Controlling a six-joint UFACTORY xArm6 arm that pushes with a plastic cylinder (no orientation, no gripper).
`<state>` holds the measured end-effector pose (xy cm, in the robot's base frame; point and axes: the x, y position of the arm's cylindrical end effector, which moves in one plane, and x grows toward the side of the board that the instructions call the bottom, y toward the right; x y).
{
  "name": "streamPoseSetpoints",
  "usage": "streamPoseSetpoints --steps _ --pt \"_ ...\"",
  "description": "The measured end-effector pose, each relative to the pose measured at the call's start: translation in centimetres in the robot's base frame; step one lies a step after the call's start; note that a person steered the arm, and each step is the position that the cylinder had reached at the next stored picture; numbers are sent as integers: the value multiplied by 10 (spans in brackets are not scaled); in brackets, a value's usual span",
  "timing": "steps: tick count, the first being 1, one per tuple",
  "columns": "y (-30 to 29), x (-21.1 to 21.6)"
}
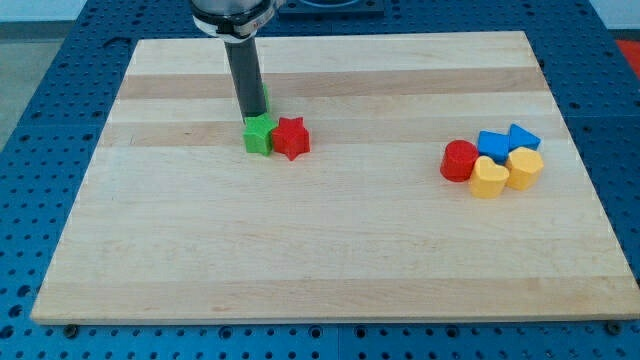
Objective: Move green star and red star towards red circle
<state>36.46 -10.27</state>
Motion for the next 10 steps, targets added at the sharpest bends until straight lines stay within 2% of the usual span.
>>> streamPoseSetpoints --steps 2,3,4,6,10 --pt "-29 -15" --pt "-42 5" --pt "-39 43" --pt "8 12" --pt "95 27"
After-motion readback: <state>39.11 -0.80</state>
